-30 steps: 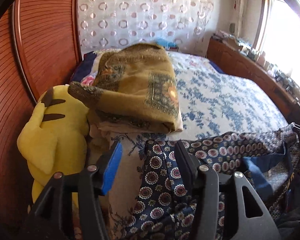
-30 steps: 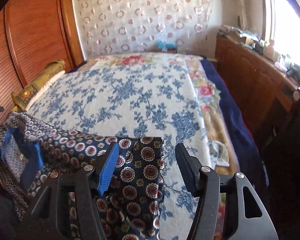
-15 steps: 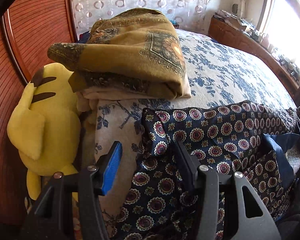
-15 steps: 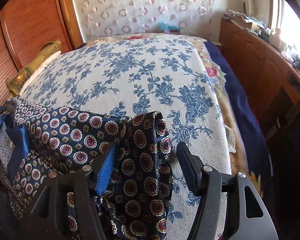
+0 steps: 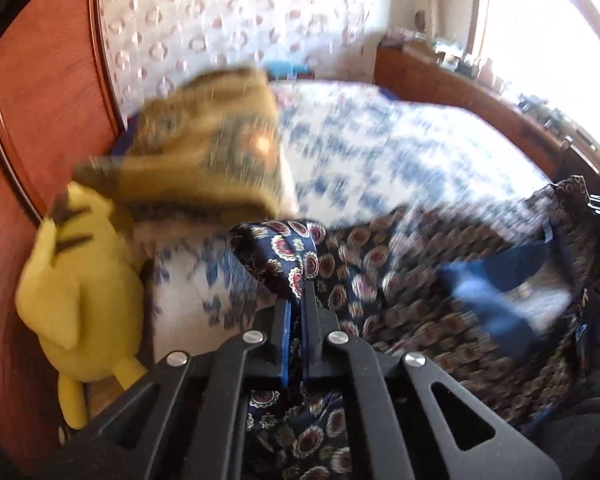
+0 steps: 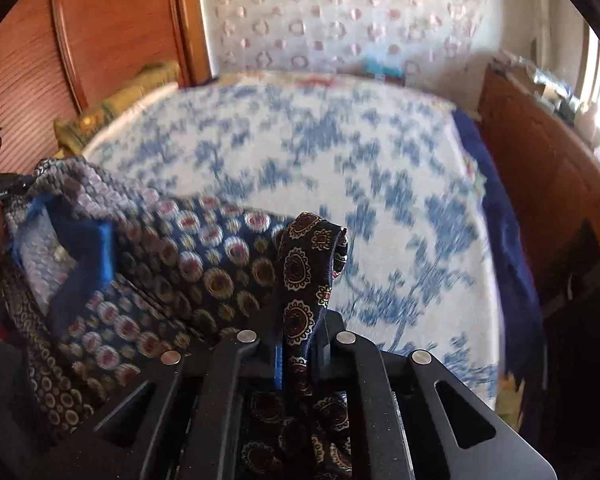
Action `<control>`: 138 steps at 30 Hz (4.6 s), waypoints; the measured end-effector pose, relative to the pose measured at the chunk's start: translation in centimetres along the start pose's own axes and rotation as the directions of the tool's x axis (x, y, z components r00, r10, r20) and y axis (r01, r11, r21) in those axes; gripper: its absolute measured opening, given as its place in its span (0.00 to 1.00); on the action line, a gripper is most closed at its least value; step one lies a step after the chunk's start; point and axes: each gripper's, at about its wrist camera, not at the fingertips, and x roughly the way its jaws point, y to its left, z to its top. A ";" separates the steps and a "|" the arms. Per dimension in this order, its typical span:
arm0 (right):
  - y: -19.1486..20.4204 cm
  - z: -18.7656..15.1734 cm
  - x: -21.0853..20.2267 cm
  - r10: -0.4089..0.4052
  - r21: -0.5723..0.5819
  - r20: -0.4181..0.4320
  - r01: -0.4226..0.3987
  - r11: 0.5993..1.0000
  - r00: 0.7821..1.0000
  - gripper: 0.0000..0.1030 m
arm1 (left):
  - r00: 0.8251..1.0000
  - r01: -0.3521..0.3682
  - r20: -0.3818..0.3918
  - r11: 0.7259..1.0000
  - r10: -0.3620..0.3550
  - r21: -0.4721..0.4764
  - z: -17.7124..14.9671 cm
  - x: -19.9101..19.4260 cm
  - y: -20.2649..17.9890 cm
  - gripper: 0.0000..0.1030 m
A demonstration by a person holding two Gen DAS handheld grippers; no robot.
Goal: Fold small clothes
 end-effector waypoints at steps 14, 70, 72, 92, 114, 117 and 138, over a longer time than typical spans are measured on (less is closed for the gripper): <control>-1.7 13.5 -10.7 -0.135 -0.041 0.359 0.160 0.986 0.923 0.05 | 0.939 -0.057 0.337 0.998 0.065 -0.033 14.5 -7.2 1.4 0.00; -10.4 12.3 10.9 -0.283 0.221 -0.067 0.291 0.931 0.957 0.16 | 0.987 -0.038 0.152 0.997 0.049 -0.071 2.9 3.2 0.1 0.55; -10.4 12.2 11.4 -0.271 0.225 -0.072 0.281 0.933 0.960 0.06 | 0.984 -0.060 0.163 0.996 0.069 -0.061 2.9 3.2 -0.1 0.55; -9.0 11.0 12.2 -0.254 0.219 -0.044 0.257 0.941 0.966 0.01 | 0.975 -0.069 0.205 0.995 0.083 -0.076 6.3 2.7 1.9 0.38; -7.5 10.4 7.1 -0.161 0.204 0.095 0.140 0.969 0.982 0.00 | 0.979 -0.007 0.201 0.997 0.023 -0.080 7.1 1.5 1.6 0.00; -8.1 10.3 4.7 -0.138 0.219 0.133 0.106 0.970 0.981 0.00 | 0.977 0.022 0.213 0.995 -0.001 -0.097 6.3 0.3 1.8 0.00; -8.0 3.3 -1.9 -0.124 0.216 0.116 0.097 0.972 0.985 0.00 | 0.995 0.003 0.100 0.985 0.014 -0.172 -2.0 -0.7 3.2 0.00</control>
